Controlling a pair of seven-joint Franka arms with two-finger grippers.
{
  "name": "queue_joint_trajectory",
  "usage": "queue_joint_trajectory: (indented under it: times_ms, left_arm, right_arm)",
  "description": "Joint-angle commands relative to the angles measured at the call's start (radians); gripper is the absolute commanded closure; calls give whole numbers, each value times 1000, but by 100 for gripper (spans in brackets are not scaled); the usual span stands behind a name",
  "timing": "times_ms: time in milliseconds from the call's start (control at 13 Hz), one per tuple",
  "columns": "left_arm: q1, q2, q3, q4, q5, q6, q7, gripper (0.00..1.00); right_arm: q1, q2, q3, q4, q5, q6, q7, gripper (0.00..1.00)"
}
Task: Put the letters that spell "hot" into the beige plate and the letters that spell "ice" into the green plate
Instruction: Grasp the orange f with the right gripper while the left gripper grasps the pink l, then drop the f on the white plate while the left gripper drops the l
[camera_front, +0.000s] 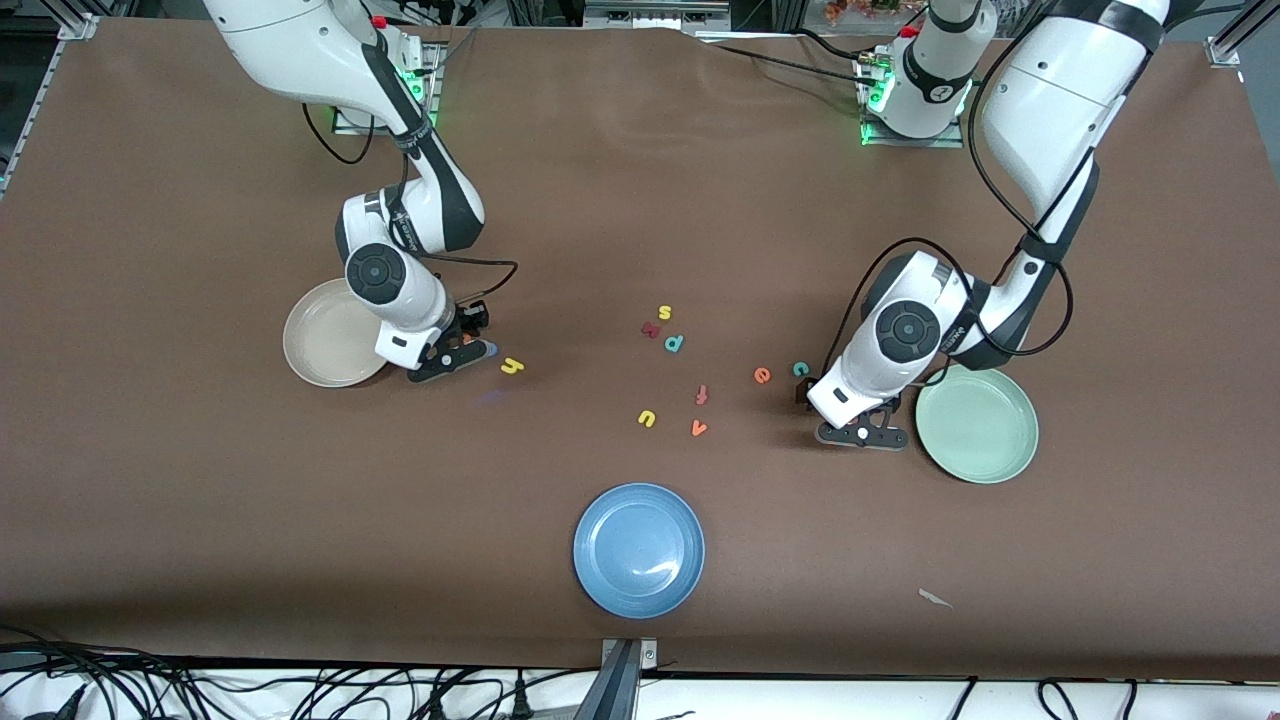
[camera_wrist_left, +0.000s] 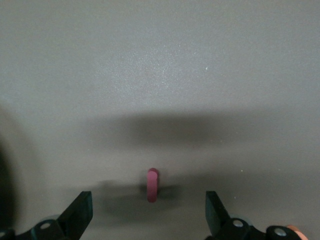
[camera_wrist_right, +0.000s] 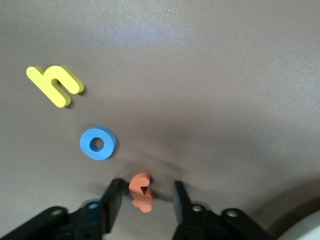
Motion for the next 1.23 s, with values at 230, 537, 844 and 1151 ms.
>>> queue_joint_trajectory:
  times_ms: [230, 537, 844, 1151]
  left_arm:
    - [12, 30, -4, 25, 15, -7, 30, 22]
    - [10, 36, -6, 25, 13, -7, 30, 35]
    - [9, 41, -6, 27, 13, -7, 28, 46]
    - [-2, 45, -4, 31, 13, -7, 13, 61]
  right_arm:
    - [-2, 13, 18, 4, 28, -14, -7, 87]
    - [-2, -20, 18, 19, 39, -94, 20, 99]
    - [-7, -63, -49, 170, 39, -452, 18, 99]
    - [-8, -63, -191, 226, 39, -594, -192, 99]
